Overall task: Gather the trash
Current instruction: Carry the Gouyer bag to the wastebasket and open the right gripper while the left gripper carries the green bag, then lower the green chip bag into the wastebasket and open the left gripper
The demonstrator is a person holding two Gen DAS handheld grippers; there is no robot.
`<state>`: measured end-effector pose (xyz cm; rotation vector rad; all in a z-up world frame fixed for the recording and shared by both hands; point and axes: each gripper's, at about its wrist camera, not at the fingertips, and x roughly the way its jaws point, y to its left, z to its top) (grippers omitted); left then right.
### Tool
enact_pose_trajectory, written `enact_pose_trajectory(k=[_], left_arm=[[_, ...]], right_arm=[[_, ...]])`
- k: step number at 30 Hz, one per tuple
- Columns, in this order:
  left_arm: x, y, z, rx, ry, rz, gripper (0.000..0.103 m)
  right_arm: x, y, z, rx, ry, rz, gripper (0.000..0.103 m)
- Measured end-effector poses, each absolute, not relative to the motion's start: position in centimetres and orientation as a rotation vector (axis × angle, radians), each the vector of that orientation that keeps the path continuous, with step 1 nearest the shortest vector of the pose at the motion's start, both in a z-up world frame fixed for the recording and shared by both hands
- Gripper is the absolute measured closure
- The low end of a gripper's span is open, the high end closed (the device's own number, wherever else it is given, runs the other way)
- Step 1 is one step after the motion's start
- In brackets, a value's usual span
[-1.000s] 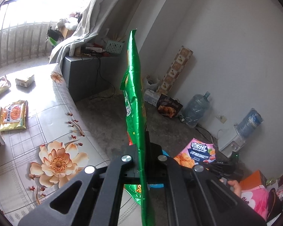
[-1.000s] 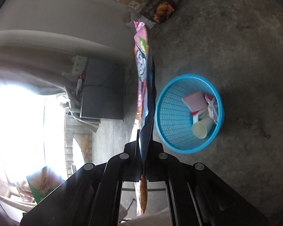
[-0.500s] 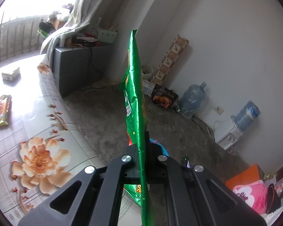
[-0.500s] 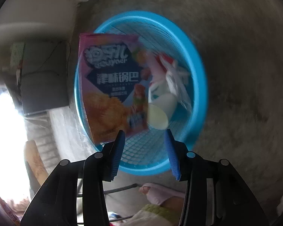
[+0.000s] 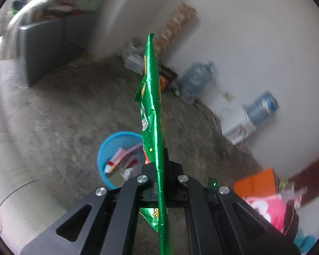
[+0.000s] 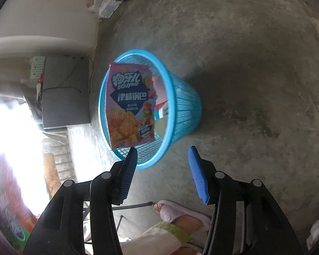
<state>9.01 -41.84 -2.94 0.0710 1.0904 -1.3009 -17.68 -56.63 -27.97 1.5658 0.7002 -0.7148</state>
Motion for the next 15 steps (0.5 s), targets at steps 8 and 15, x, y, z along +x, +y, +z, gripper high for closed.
enact_pose_trajectory(k=[8,15], left_arm=[[5.8,-52.0,-10.1,0.501,1.129,-1.361,0.07],[7.6,-53.8,-15.3,0.562,1.159,-1.093,0.028]], right_arm=[[-19.9,-55.5,-29.2,1.619,0.694,-0.713,0.054],[-21.0,-54.0,-29.1,1.647,0.681,-0.702,0.054]])
